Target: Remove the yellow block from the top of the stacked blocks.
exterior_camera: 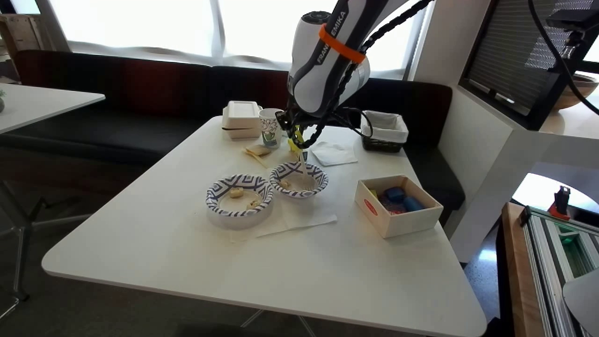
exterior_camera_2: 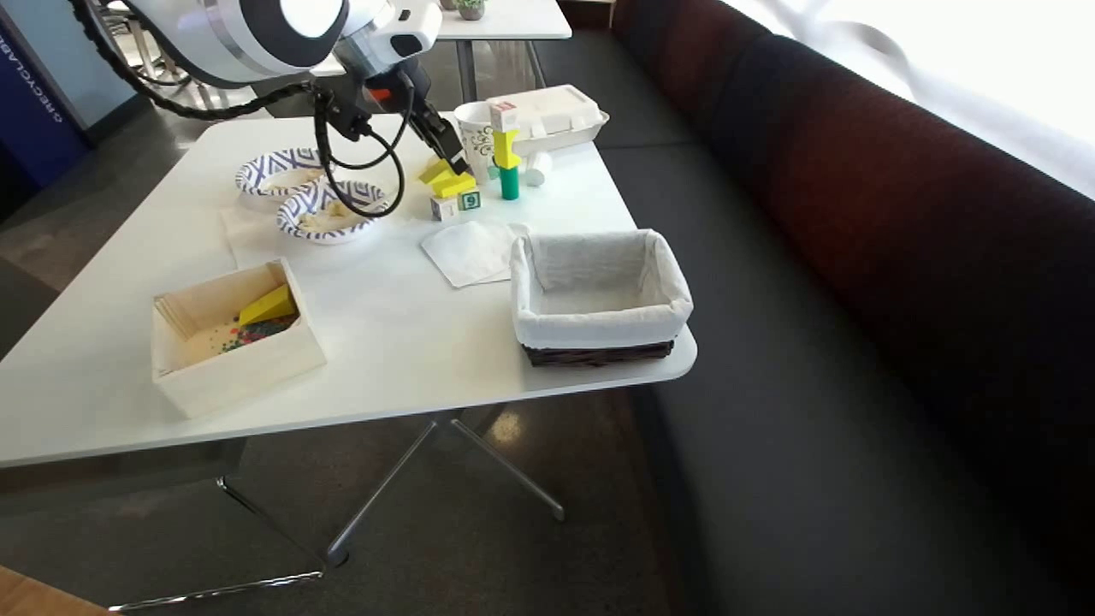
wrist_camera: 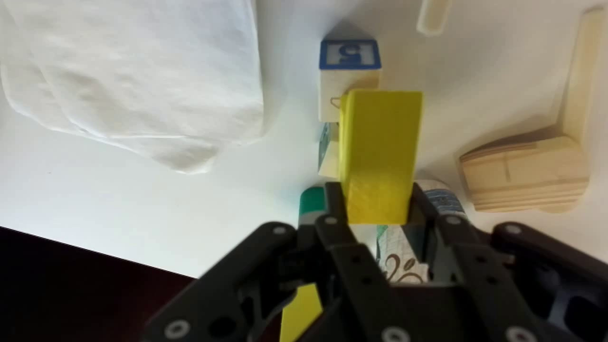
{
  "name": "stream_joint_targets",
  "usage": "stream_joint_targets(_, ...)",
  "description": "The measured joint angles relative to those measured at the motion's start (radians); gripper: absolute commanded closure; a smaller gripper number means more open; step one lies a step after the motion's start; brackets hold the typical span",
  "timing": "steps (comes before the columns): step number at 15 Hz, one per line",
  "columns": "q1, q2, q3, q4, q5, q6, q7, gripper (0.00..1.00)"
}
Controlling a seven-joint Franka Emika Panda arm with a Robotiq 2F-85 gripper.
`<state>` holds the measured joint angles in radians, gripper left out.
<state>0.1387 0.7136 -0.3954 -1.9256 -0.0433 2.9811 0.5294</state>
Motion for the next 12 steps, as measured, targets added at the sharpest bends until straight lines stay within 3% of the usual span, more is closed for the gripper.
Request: stream_joint_targets(12, -0.01, 0.032, 0.004, 0.032, 0.029, 0.001, -0.038, 0.92)
